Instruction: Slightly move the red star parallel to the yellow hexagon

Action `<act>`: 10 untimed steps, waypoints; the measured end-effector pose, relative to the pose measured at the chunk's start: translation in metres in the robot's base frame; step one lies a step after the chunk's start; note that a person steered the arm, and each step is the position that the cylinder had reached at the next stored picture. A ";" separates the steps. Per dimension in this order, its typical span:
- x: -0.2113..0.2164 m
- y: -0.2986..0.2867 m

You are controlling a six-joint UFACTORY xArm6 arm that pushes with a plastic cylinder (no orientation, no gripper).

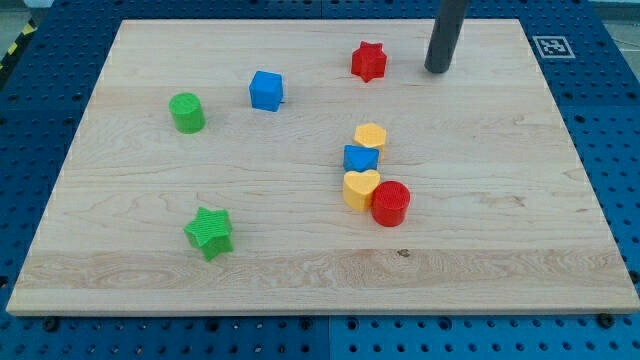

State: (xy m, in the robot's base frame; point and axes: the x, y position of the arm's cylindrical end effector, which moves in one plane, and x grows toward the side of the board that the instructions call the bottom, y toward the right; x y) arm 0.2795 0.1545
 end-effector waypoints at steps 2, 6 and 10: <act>-0.043 -0.040; -0.031 -0.078; -0.015 -0.085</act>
State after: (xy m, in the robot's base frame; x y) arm 0.2640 0.0698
